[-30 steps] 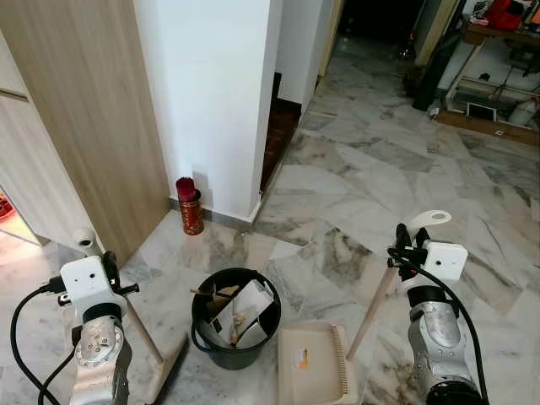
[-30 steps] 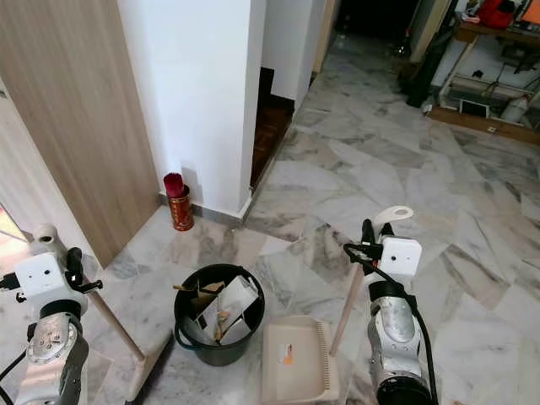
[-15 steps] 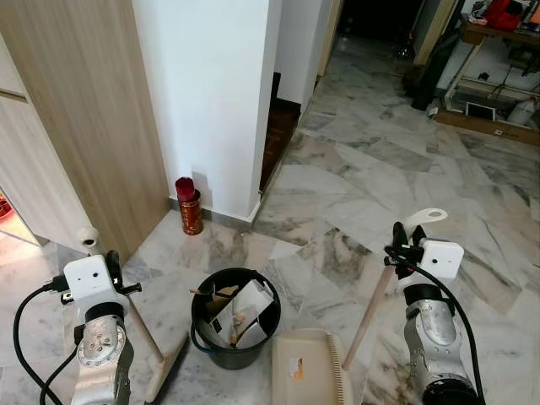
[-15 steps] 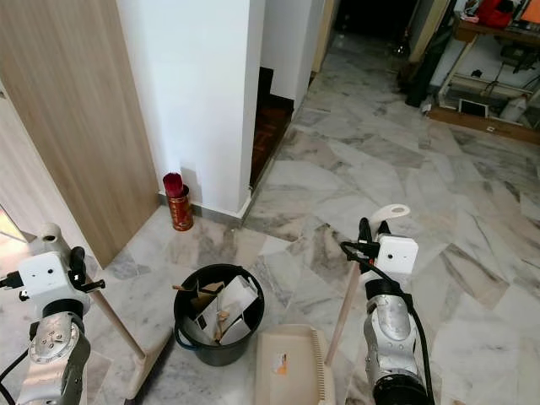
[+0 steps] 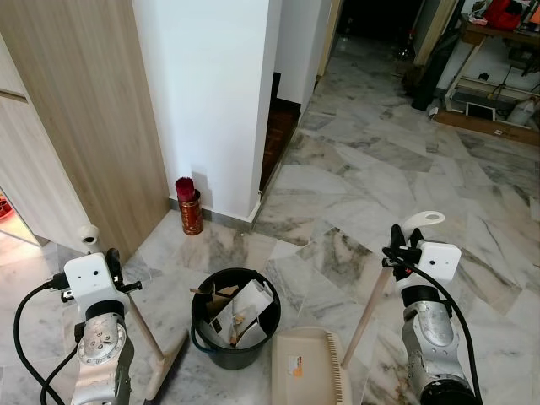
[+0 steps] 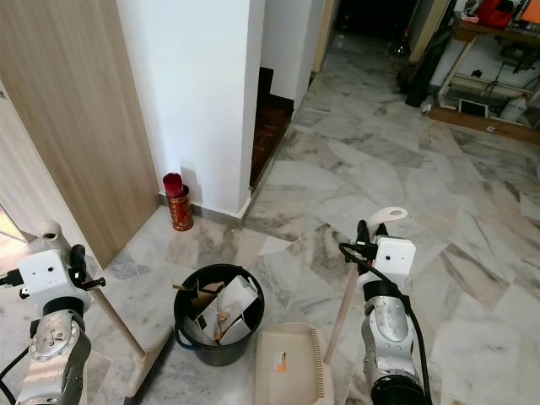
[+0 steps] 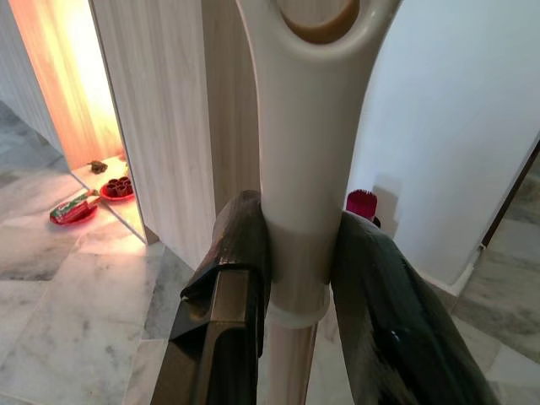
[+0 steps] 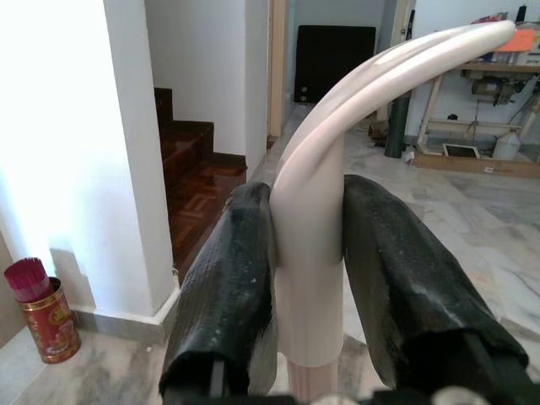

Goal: Sweep floor

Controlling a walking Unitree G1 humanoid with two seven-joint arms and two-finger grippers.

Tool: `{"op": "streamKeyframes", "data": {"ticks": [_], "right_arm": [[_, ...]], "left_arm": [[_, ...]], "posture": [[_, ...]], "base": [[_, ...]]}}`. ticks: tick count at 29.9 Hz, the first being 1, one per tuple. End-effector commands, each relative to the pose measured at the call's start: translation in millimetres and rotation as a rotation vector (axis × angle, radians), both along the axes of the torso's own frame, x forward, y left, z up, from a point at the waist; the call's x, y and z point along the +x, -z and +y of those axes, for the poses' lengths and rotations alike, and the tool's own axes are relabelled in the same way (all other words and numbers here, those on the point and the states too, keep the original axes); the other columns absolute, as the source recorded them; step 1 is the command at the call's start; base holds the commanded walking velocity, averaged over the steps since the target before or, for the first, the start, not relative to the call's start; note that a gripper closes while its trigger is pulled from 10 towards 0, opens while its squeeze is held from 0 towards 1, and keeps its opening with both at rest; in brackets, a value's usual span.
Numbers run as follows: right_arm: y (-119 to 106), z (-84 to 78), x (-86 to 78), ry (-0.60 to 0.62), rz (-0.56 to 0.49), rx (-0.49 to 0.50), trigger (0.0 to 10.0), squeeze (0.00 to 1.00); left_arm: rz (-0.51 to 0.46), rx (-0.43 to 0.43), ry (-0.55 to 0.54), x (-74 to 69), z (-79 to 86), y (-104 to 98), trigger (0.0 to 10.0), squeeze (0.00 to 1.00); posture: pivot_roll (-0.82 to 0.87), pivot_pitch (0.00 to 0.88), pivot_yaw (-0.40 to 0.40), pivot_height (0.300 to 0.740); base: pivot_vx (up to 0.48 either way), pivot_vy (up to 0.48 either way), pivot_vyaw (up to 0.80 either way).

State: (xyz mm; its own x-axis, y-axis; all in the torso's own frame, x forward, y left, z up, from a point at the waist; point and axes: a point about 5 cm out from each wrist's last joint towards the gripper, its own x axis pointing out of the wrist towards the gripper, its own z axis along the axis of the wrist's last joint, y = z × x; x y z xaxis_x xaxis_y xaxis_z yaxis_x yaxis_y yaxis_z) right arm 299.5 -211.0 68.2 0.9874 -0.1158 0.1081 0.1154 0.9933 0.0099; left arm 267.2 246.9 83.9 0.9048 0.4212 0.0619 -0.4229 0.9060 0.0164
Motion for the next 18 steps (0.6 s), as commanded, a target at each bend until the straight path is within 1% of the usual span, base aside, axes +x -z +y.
{"op": "streamKeyframes", "data": {"ticks": [1, 3, 18], "right_arm": [[-11.5, -0.6, 6.1, 0.005, -0.054, -0.007, 10.0, 0.0], [-11.2, -0.7, 5.9, 0.006, -0.053, -0.006, 10.0, 0.0], [-10.1, 1.5, 6.5, 0.0, -0.05, -0.004, 10.0, 0.0]], "left_arm": [[-0.051, 0.021, 0.017, 5.4, -2.0, -12.2, 10.0, 0.0], [-0.051, 0.022, 0.017, 5.3, -1.9, -12.3, 10.0, 0.0], [-0.057, 0.026, 0.024, 6.5, -2.1, -13.9, 10.0, 0.0]], "posture": [[0.16, 0.0, -0.094, 0.74], [0.16, 0.0, -0.092, 0.74], [0.17, 0.0, -0.092, 0.74]], "base": [[0.0, 0.0, 0.0], [0.0, 0.0, 0.0], [-0.265, 0.0, 0.0]]}}
